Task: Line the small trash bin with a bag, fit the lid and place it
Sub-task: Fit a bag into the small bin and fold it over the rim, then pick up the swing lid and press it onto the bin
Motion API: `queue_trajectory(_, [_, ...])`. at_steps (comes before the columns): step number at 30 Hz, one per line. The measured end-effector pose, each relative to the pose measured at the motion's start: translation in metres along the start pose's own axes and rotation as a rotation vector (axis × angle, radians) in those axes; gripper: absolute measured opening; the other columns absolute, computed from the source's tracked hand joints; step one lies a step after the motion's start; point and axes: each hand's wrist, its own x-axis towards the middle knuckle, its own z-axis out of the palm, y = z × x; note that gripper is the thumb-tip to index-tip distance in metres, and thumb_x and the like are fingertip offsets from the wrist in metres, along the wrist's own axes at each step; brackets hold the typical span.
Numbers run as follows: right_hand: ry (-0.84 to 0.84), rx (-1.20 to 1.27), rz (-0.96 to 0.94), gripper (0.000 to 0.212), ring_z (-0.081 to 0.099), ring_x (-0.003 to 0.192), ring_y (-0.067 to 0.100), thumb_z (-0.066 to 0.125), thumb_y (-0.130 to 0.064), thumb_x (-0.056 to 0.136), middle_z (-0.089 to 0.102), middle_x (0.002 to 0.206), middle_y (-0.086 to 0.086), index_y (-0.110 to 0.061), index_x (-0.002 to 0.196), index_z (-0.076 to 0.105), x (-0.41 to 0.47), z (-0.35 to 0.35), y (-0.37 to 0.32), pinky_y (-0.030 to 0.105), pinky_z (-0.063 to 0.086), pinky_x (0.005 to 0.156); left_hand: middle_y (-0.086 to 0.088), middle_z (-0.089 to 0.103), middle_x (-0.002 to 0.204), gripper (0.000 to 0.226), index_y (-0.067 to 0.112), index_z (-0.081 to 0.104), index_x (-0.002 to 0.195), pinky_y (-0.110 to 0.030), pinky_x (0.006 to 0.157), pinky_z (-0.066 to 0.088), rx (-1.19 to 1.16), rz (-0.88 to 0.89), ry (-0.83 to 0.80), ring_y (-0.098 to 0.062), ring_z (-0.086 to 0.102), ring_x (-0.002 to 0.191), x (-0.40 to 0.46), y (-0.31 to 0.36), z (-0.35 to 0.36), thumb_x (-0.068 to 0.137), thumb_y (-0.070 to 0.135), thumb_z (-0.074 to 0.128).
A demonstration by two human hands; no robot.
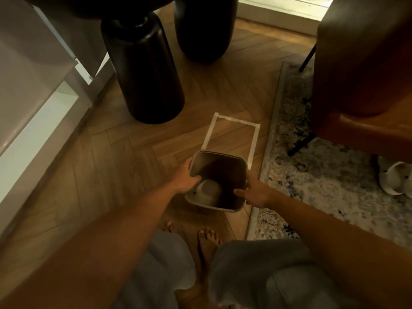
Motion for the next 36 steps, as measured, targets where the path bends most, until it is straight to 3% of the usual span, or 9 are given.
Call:
queue_trajectory(4, [-0.038,-0.053,-0.001,0.086,0.044,0.122,0.012,0.067,-0.008,0.096,0.041,0.132,-0.006,-0.022,0.160,0.012,-0.004,-0.002,0.007,0.005,0.046,0.068,0.007,0.052,0.121,0.073,0.022,0.037,0.154,-0.016,0.075,0.044,0.036,0.012,0.005,-0.011,0.053,0.105,0.003,0.003,0.004,0.091,0.015,0.072])
queue_trajectory(6, [-0.047,-0.067,0.010,0.085,0.043,0.123,0.012,0.068,-0.010,0.096,0.042,0.133,-0.004,-0.022,0.160,0.013,-0.005,-0.003,0.009,0.019,0.048,0.083,0.009,0.051,0.119,0.075,0.023,0.036,0.155,-0.011,0.068,0.038,0.053,0.020,0.004,-0.009,0.052,0.105,0.005,0.003,0.006,0.090,0.013,0.072])
queue_trajectory(11, [-0.049,-0.067,-0.005,0.082,0.044,0.126,0.014,0.067,-0.006,0.096,0.045,0.139,0.002,-0.020,0.159,0.018,-0.006,-0.008,0.005,0.019,0.047,0.084,0.005,0.054,0.127,0.079,0.027,0.029,0.158,-0.021,0.080,0.043,0.038,-0.008,-0.021,-0.012,0.053,0.110,0.008,0.004,0.007,0.091,0.015,0.071])
queue_trajectory(15, [-0.057,-0.247,-0.043,0.086,0.038,0.143,0.028,0.071,-0.009,0.093,0.030,0.159,0.013,-0.013,0.160,0.017,-0.002,-0.013,-0.003,0.041,0.038,0.114,0.003,0.057,0.132,0.075,0.024,0.030,0.157,-0.021,0.084,0.045,0.040,0.001,-0.013,-0.020,0.059,0.123,0.007,0.005,0.008,0.093,0.021,0.070])
queue_trajectory(20, [0.122,-0.348,-0.064,0.078,0.050,0.133,0.031,0.073,-0.027,0.091,0.043,0.151,0.011,-0.015,0.154,0.030,0.009,-0.010,-0.025,0.046,0.047,0.106,-0.009,0.036,0.162,0.079,0.024,0.021,0.161,-0.045,0.114,0.040,0.063,-0.084,0.060,-0.030,0.040,0.145,0.000,0.002,-0.011,0.096,0.039,0.065])
queue_trajectory(25, [0.275,-0.437,-0.236,0.078,0.051,0.132,0.027,0.068,-0.044,0.093,0.039,0.159,0.007,-0.019,0.157,0.030,0.028,0.001,-0.067,0.029,0.040,0.094,-0.016,0.040,0.158,0.071,0.009,0.030,0.158,-0.039,0.112,0.038,0.057,-0.132,0.143,-0.032,0.042,0.143,-0.013,-0.024,-0.041,0.099,0.029,0.064])
queue_trajectory(28, [0.204,-0.396,-0.342,0.074,0.060,0.118,0.018,0.065,-0.047,0.094,0.054,0.148,0.005,-0.025,0.157,0.032,0.037,0.017,-0.091,0.025,0.041,0.088,-0.019,0.047,0.153,0.067,0.004,0.039,0.153,-0.037,0.110,0.038,0.075,-0.166,0.198,-0.034,0.047,0.138,-0.024,-0.044,-0.058,0.098,0.029,0.067])
queue_trajectory(33, [0.062,-0.392,-0.419,0.068,0.051,0.135,0.025,0.066,-0.041,0.097,0.050,0.152,0.008,-0.020,0.155,0.038,0.057,0.065,-0.130,0.029,0.042,0.102,-0.020,0.044,0.155,0.065,0.004,0.036,0.154,-0.037,0.114,0.036,0.026,-0.240,0.216,-0.033,0.044,0.141,-0.048,-0.088,-0.090,0.099,0.026,0.064])
queue_trajectory(36, [-0.022,-0.446,-0.426,0.065,0.054,0.131,0.025,0.065,-0.040,0.097,0.054,0.148,0.006,-0.021,0.154,0.039,0.077,0.105,-0.148,0.030,0.041,0.096,-0.018,0.045,0.154,0.062,0.004,0.038,0.153,-0.035,0.111,0.034,0.012,-0.315,0.245,-0.033,0.045,0.140,-0.064,-0.126,-0.108,0.101,0.028,0.061])
